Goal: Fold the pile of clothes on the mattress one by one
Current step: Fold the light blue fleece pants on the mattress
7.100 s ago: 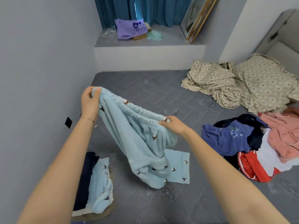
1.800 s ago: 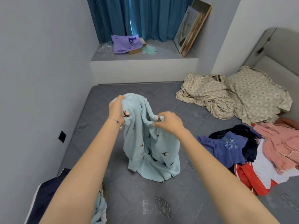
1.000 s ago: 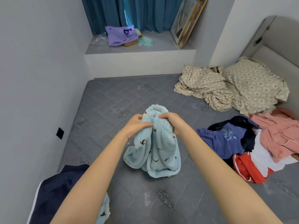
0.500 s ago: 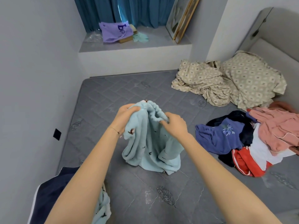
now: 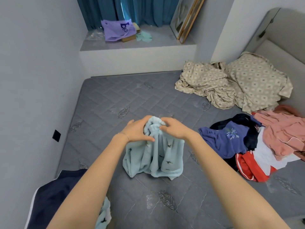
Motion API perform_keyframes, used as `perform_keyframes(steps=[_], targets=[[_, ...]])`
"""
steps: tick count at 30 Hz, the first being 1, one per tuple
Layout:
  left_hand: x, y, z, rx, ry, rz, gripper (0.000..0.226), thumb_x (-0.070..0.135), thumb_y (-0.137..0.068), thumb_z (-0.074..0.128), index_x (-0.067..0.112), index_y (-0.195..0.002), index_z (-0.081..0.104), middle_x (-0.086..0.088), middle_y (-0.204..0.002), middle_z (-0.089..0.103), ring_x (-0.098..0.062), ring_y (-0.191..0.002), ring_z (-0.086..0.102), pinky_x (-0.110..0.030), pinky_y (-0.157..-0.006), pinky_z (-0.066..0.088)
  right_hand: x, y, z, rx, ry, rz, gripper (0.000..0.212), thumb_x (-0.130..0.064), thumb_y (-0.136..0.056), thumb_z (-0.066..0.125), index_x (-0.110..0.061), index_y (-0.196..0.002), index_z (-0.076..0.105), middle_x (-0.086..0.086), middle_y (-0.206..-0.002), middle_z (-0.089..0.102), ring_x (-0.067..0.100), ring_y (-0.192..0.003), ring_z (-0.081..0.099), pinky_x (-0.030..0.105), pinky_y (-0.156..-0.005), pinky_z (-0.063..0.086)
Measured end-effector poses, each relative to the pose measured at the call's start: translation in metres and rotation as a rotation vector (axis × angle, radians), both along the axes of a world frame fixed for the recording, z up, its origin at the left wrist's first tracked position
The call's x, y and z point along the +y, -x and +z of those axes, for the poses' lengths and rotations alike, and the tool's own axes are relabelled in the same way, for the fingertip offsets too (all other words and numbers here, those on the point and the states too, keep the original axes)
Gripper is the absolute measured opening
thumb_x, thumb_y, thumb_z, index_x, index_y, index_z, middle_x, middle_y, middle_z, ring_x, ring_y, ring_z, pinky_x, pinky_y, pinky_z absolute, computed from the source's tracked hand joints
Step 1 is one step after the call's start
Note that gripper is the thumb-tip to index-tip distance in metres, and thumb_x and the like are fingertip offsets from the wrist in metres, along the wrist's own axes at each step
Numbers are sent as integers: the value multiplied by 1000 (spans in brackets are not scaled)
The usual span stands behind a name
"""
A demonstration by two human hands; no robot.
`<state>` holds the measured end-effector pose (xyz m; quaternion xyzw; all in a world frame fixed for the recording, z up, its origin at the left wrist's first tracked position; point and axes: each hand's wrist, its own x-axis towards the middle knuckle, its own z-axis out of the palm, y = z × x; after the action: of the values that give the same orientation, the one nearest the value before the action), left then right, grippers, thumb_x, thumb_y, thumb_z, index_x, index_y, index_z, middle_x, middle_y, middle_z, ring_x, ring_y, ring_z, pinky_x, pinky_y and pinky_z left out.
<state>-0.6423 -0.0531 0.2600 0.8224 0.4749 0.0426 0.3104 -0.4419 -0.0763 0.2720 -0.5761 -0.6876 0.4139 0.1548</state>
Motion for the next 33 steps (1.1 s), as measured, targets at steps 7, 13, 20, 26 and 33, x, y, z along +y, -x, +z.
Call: perform_keyframes(steps=[7,13,20,26,33], targets=[[-2,-14,-21,-314,129,132,30,31,-78,78,18,-78,51,7,-77,49,-4,-67,43,-21,-62,37,-4,-8,1,-74,46,58,20,-28,-87,65,-12,-93,54,-4,-84,54,11,-72,47,27,-64,36],[2,-18,-7,-96,163,19,33,28,-78,77,19,-72,46,8,-65,44,-9,-59,37,-24,-57,29,-7,-20,-14,-382,4,75,26,-22,-76,68,-22,-94,48,-1,-88,57,22,-81,54,31,-61,39],[14,-7,-3,299,-40,88,30,22,-94,49,16,-64,45,-1,-79,46,-21,-71,46,-31,-60,32,-9,-30,-14,-480,-16,-158,34,-36,-90,56,-17,-64,45,0,-65,48,21,-66,48,28,-49,29],[-5,-31,-2,-243,277,249,25,22,-92,48,4,-104,62,-6,-97,60,-19,-91,52,-33,-81,41,-9,-7,-17,5,105,-331,31,-32,-94,51,-12,-115,63,3,-101,61,22,-91,56,28,-67,40],[-2,-45,-5,-545,418,600,22,19,-99,46,7,-116,38,-10,-111,52,-20,-101,52,-33,-88,44,-10,12,-16,228,239,-492,62,-47,-91,54,-5,-132,36,5,-126,51,23,-113,51,33,-89,41]])
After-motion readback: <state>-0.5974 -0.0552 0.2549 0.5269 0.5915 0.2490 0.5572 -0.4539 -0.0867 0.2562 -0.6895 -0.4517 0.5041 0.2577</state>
